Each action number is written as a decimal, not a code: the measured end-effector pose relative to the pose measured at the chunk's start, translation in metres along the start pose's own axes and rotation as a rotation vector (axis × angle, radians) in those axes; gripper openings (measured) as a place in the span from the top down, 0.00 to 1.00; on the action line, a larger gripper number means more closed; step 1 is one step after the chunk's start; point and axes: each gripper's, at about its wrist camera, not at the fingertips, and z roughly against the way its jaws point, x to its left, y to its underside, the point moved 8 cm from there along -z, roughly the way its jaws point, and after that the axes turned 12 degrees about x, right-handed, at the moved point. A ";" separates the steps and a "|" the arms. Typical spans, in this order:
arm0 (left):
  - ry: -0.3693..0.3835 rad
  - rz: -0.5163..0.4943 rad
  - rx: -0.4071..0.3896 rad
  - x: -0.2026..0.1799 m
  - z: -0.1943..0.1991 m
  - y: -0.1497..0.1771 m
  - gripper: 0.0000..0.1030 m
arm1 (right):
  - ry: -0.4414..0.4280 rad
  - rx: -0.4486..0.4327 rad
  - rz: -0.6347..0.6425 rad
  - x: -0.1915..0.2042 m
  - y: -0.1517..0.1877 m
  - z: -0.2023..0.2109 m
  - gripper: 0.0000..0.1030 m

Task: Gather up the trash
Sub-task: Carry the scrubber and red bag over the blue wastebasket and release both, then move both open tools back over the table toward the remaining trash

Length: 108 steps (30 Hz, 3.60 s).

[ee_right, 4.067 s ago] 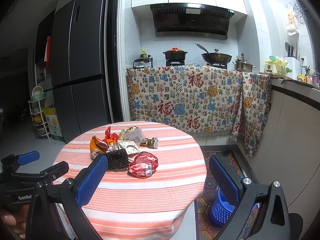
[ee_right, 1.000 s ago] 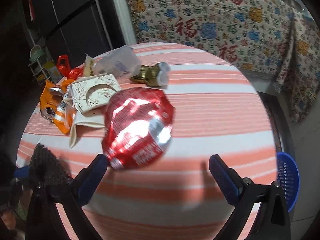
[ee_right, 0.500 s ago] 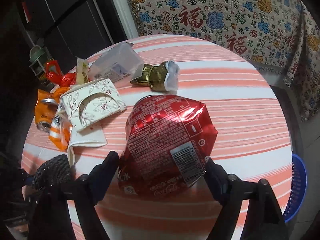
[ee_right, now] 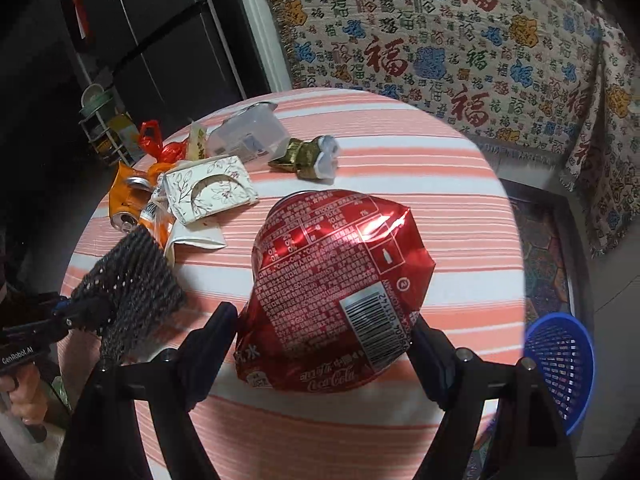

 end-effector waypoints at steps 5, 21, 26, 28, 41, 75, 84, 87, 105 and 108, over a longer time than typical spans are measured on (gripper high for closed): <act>0.015 -0.055 0.001 -0.048 -0.006 -0.020 0.93 | 0.028 -0.036 -0.032 -0.034 0.007 0.026 0.19; 0.198 -0.308 0.068 -0.302 -0.112 -0.076 0.93 | 0.267 -0.033 -0.305 -0.271 0.080 0.097 0.19; 0.220 -0.317 0.122 -0.354 -0.161 -0.078 0.93 | 0.264 0.013 -0.344 -0.323 0.106 0.081 0.19; 0.225 -0.310 0.147 -0.368 -0.181 -0.077 0.93 | 0.253 0.023 -0.350 -0.338 0.112 0.074 0.19; 0.198 -0.286 0.242 -0.404 -0.276 -0.072 0.92 | 0.194 0.144 -0.310 -0.384 0.140 0.015 0.19; -0.038 -0.236 0.059 -0.211 -0.080 -0.014 0.17 | 0.317 -0.363 -0.145 -0.228 0.035 0.142 0.13; -0.242 -0.080 0.051 -0.034 -0.043 0.029 0.17 | 0.088 -0.180 0.056 -0.034 0.023 0.045 0.13; -0.278 -0.011 0.061 0.013 -0.040 0.038 0.17 | 0.086 -0.115 0.131 0.011 0.025 0.008 0.13; -0.397 0.104 0.020 0.109 -0.025 0.031 0.00 | 0.109 0.029 0.232 0.086 0.000 -0.071 0.13; -0.395 0.113 0.019 0.111 -0.025 0.029 0.00 | 0.115 0.024 0.219 0.085 -0.004 -0.073 0.11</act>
